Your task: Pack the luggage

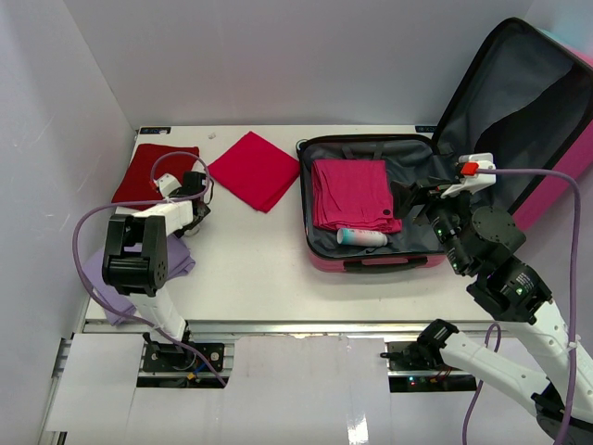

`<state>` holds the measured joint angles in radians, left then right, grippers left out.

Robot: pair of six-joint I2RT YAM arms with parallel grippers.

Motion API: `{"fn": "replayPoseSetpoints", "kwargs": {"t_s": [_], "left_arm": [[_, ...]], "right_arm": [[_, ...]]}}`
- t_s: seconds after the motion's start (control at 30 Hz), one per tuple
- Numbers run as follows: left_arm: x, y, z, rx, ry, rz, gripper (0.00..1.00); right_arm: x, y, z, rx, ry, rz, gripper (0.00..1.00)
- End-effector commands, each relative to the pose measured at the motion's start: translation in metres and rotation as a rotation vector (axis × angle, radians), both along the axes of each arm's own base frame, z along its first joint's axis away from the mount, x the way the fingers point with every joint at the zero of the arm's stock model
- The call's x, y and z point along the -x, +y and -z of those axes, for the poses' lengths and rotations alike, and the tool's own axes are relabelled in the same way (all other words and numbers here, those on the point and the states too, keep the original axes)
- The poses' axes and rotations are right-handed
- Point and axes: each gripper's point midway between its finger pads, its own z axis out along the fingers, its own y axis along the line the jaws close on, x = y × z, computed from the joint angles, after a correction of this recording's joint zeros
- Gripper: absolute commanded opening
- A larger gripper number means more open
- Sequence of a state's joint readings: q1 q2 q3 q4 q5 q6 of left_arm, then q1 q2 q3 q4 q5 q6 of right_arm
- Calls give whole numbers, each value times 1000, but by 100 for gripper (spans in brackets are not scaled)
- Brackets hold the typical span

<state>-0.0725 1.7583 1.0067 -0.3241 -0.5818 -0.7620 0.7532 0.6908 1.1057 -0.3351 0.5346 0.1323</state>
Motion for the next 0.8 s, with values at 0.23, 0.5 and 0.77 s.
{"fn": "replayPoseSetpoints", "kwargs": {"t_s": [0.23, 0.5, 0.77], "left_arm": [[-4, 6, -18, -26, -65, 19, 32], [-2, -2, -71, -3, -204, 72, 0], [-22, -95, -118, 72, -352, 495, 0]], "right_arm": [[6, -5, -26, -51, -62, -2, 81], [9, -9, -29, -62, -71, 3, 81], [12, -12, -34, -78, -82, 5, 81]]}}
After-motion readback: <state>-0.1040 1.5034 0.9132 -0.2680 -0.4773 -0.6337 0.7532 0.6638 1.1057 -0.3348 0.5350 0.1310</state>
